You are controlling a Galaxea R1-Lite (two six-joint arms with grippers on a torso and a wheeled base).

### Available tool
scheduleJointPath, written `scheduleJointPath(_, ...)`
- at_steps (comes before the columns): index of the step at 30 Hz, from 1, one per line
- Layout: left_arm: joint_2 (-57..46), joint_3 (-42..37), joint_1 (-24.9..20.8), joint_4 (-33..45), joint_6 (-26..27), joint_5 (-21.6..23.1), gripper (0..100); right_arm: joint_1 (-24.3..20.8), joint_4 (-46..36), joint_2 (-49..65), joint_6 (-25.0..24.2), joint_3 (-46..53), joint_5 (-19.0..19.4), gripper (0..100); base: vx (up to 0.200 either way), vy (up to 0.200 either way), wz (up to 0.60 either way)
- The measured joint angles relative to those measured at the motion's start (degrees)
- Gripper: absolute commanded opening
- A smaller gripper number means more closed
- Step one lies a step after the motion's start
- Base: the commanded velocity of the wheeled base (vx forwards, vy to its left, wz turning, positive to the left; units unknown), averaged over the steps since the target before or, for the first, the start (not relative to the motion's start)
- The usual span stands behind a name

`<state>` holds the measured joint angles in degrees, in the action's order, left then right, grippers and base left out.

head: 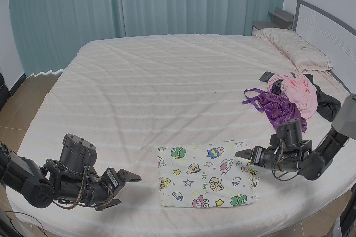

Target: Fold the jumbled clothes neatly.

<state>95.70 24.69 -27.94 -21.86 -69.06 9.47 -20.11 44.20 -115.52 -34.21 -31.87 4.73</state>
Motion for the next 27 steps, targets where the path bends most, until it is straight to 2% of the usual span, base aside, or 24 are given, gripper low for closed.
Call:
scheduleJointPath(5, 0.1, 0.0, 0.0, 0.0, 0.0, 0.0, 100, -0.1, -0.1, -6.8, -2.7, -7.7, -0.3, 100, 0.0, 0.0, 0.0)
scheduleJointPath(12, 0.5, 0.1, 0.0, -0.1, 0.0, 0.0, 100, 0.1, 0.0, -13.6, -3.5, -16.1, -1.2, 100, 0.0, 0.0, 0.0)
scheduleJointPath(13, 0.5, 0.1, 0.0, -0.3, 0.0, 0.0, 100, 0.2, 0.0, -14.2, -3.6, -16.9, -1.6, 0, 0.0, 0.0, 0.0)
scheduleJointPath(16, 0.8, -0.1, 0.0, -1.4, -0.1, 0.0, 100, 0.2, 0.2, -15.8, -3.6, -19.0, -3.0, 0, 0.0, 0.0, 0.0)
scheduleJointPath(27, 1.2, -0.5, 0.0, -2.1, -0.1, -0.1, 100, 1.4, 0.3, -17.1, -3.8, -19.8, -4.1, 0, 0.0, 0.0, 0.0)
